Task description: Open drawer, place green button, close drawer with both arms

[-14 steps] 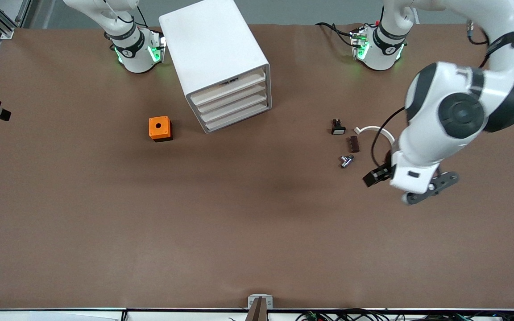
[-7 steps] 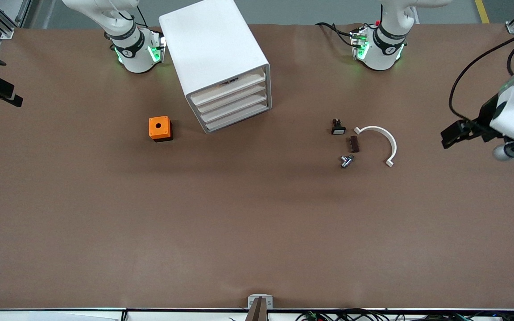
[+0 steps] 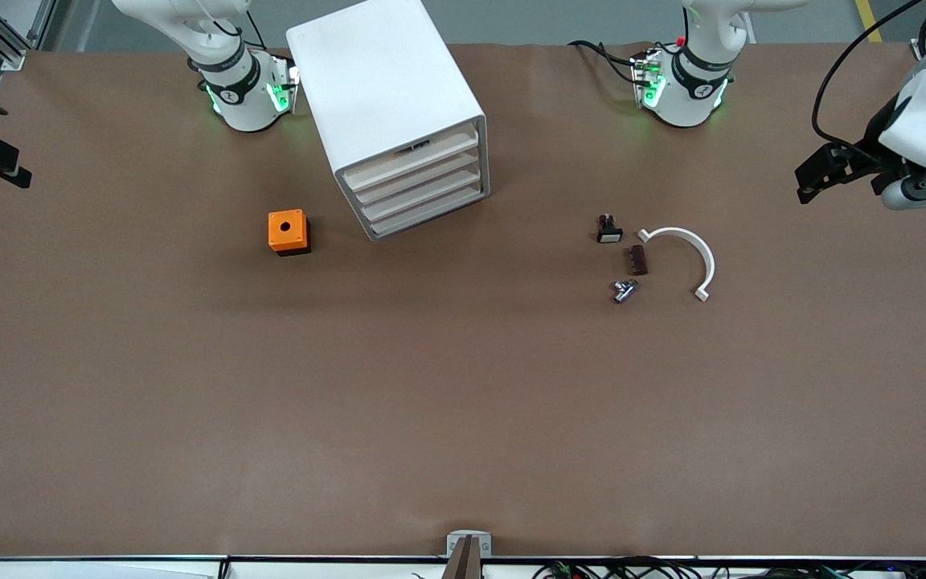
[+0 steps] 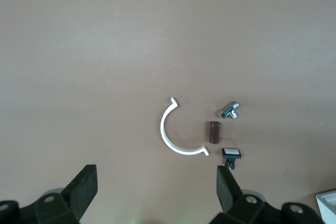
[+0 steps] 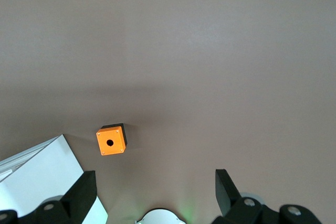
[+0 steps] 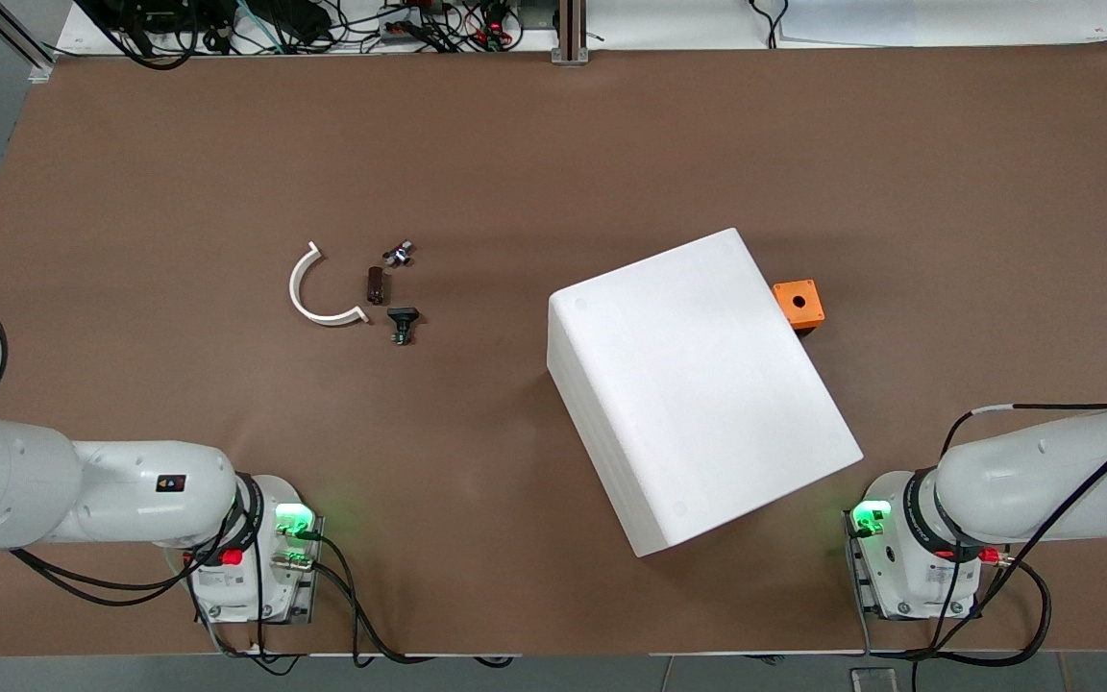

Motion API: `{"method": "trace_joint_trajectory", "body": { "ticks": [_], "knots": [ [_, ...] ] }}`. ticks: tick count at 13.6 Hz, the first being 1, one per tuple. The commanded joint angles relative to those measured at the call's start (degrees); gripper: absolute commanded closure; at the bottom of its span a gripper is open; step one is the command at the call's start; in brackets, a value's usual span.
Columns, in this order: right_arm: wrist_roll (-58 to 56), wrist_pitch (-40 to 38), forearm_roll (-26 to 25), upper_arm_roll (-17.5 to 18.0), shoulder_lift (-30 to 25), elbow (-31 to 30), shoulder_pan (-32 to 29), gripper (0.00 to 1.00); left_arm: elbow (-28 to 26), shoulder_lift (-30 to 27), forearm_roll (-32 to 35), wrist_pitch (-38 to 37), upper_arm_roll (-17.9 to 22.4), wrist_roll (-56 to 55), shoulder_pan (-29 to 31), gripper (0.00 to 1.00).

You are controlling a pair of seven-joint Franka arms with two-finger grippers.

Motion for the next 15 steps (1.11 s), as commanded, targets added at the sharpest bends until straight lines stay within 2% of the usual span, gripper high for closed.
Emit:
{"method": "trace_joint_trajectory", "body": {
  "ticks": [1,6,10,15],
  "knots": [
    [-1.0,0.9,-1.2,0.2,-2.1,-2.1,0.3,0.00,-0.7,-1.5,-0.5,-1.1,-0.9,1.2,1.2,0.00],
    [-2.3,2.8,-1.2,0.1,-5.0,-6.4,0.3,0.00,1.0,-1.6,-2.7,-4.3,-0.8,2.1,1.3,0.00],
    [-2.3,2.7,-1.2,0.1,-5.2,-6.8,0.3,0.00,4.0,-0.5,-2.7,-5.1,-0.3,5.9,1.5,0.00],
    [-2.3,2.8,-0.6,0.0,-5.3,-7.0,0.2,0.00,5.1,-0.1,-1.9,-5.5,-0.3,5.5,1.4,0.00]
  ]
}}
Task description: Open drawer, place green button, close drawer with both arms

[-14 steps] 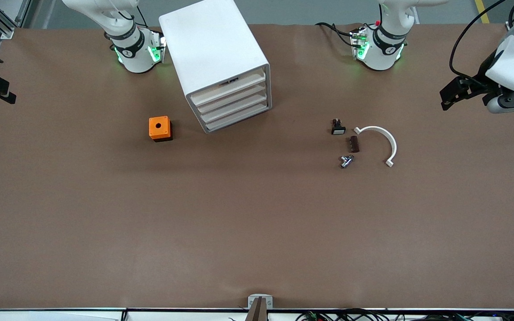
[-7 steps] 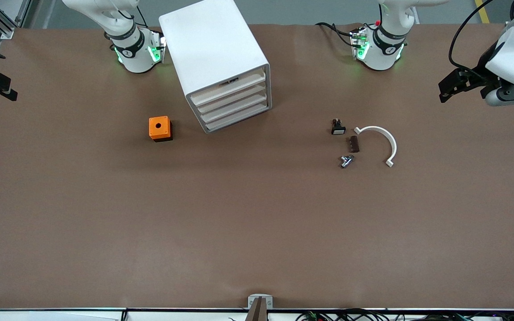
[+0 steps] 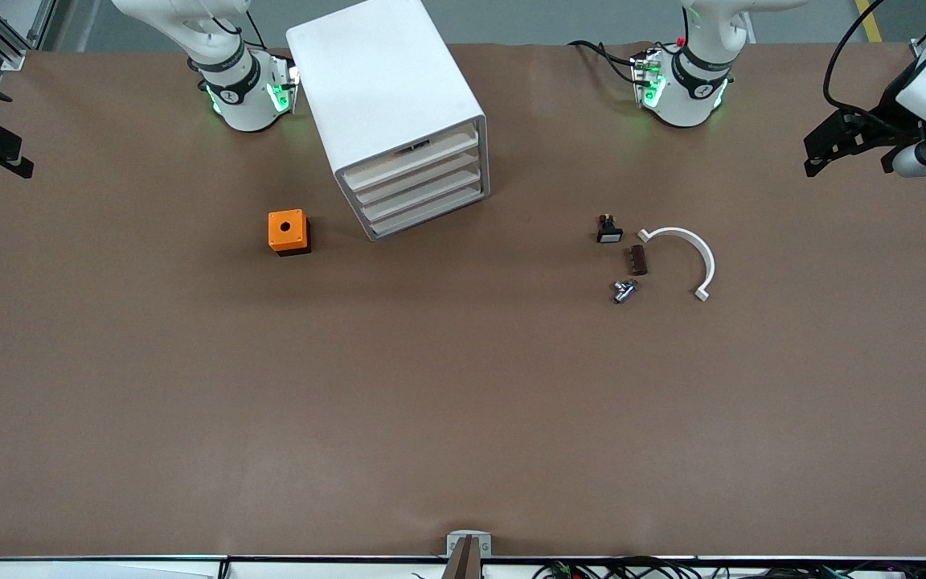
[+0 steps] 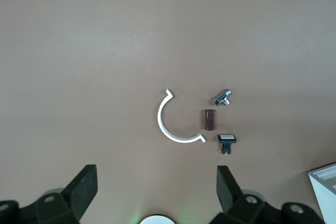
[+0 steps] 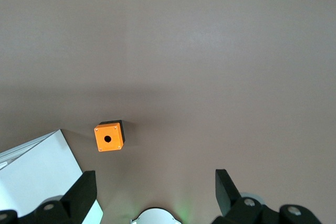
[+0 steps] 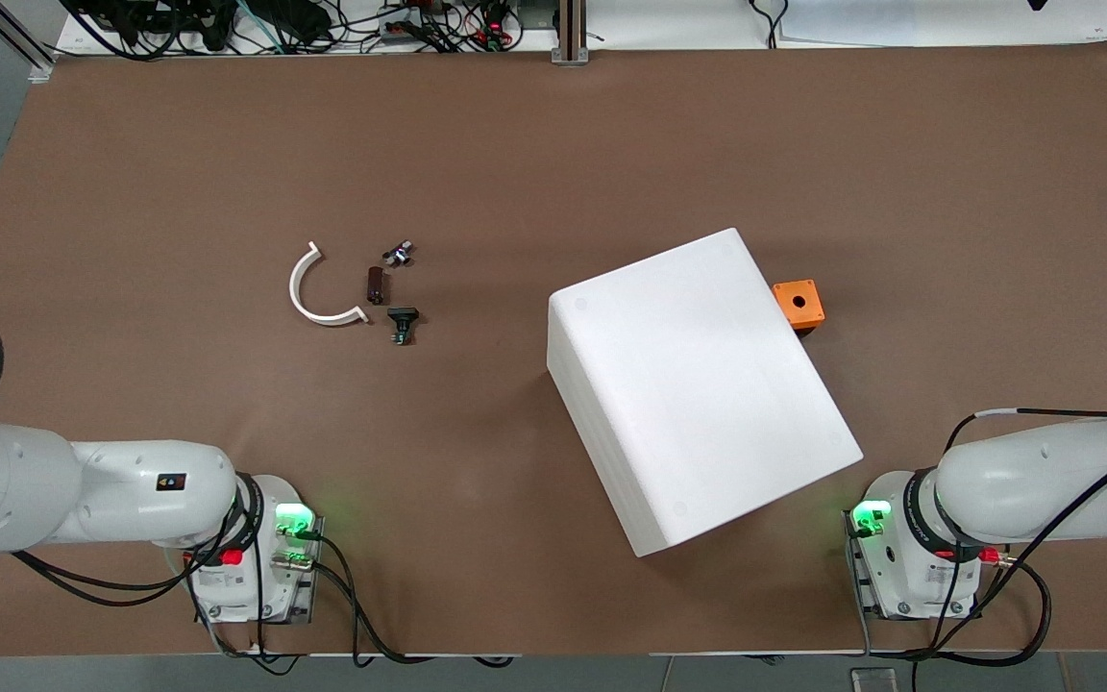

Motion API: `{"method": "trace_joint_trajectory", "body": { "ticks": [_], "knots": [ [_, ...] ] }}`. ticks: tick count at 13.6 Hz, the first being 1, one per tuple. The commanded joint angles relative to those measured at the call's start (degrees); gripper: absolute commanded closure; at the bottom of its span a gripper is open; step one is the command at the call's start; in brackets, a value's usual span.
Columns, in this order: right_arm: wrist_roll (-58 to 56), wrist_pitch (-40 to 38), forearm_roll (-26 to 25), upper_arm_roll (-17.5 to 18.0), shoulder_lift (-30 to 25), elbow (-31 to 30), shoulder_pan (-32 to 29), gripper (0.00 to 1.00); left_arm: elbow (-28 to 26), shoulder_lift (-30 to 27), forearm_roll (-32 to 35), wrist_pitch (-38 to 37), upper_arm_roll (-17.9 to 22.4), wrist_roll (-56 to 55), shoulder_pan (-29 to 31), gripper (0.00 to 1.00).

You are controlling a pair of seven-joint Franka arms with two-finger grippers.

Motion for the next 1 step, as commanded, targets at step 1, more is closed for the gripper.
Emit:
{"method": "trace_joint_trajectory", "body": {
  "ticks": [1],
  "knots": [
    [-0.7,1.1,-0.2,0.0,-2.0,-2.5,0.2,0.00,1.7,0.8,0.0,-1.3,-0.4,1.4,0.7,0.00]
  ]
}}
